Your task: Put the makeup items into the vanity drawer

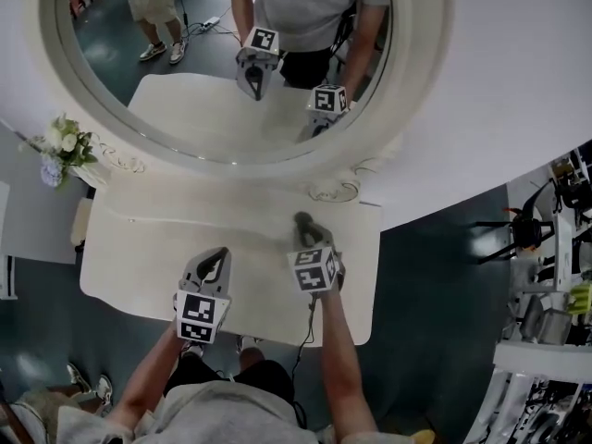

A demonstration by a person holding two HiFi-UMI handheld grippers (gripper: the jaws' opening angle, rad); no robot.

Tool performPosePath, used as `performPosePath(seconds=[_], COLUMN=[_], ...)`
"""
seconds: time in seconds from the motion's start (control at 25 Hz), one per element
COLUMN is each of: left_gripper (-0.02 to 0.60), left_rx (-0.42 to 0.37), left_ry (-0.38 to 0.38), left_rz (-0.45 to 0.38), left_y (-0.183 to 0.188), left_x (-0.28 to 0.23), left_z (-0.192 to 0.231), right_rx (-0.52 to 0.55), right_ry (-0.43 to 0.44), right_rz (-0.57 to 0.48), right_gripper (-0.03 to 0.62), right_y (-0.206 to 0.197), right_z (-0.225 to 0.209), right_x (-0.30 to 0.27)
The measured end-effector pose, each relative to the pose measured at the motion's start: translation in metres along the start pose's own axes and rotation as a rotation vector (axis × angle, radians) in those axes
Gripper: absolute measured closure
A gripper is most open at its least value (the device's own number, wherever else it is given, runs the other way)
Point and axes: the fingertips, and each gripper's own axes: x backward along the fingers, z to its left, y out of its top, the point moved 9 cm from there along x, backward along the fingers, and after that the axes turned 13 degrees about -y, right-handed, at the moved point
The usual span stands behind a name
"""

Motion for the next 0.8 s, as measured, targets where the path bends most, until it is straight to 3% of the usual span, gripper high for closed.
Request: performPosePath(seconds=[0.24,0.8], left_gripper=[0.581,0.581], left_rx=[-0.009,-0.056], left_ry=[0.009,-0.047], left_rz=[-0.013,-0.050], left_y=[0.001,0.014], left_x=[0.010,0.004], left_z=[-0.004,-0.030], right_rx=[0.039,-0.041], right_ry=[-0.032,-0.128], right_rz=[-0.039,-0.191], right_gripper=[0.563,0.563], right_y=[0.001,-0.009], right_z=[0.003,-0.015], right_x=[0.008,0.094])
